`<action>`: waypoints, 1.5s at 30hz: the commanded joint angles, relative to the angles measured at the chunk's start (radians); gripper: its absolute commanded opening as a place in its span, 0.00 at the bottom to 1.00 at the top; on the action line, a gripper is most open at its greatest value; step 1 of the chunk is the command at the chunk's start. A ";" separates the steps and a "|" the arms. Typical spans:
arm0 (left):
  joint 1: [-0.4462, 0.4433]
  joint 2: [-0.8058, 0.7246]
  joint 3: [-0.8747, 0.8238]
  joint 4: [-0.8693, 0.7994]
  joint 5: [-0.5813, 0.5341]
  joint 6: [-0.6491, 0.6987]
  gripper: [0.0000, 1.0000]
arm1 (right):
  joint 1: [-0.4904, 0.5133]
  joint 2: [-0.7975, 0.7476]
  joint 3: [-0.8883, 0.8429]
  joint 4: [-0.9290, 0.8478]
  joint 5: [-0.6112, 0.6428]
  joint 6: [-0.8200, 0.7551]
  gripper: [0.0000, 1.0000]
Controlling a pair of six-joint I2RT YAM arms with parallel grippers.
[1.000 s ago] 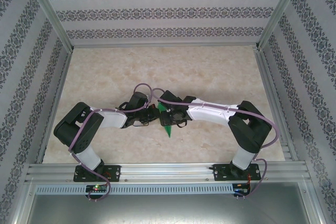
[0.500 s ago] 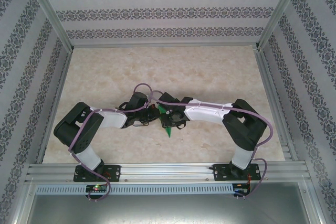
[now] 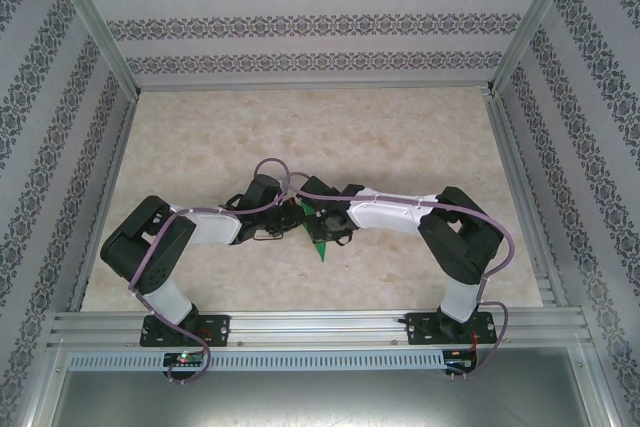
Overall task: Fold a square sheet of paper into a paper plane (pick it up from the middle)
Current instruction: Move the paper plane to the center of the table.
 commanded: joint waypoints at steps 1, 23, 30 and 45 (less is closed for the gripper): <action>-0.001 -0.064 0.011 -0.043 -0.025 0.013 0.18 | 0.014 -0.001 0.015 -0.014 0.047 0.018 0.08; 0.156 -0.302 0.038 -0.588 -0.358 0.067 0.95 | -0.086 -0.036 0.013 -0.097 0.109 -0.053 0.18; 0.158 -0.303 0.036 -0.584 -0.352 0.074 1.00 | -0.086 0.005 0.030 -0.095 0.105 -0.047 0.20; 0.172 -0.308 0.039 -0.597 -0.340 0.084 1.00 | -0.106 0.019 0.037 -0.067 0.116 -0.055 0.08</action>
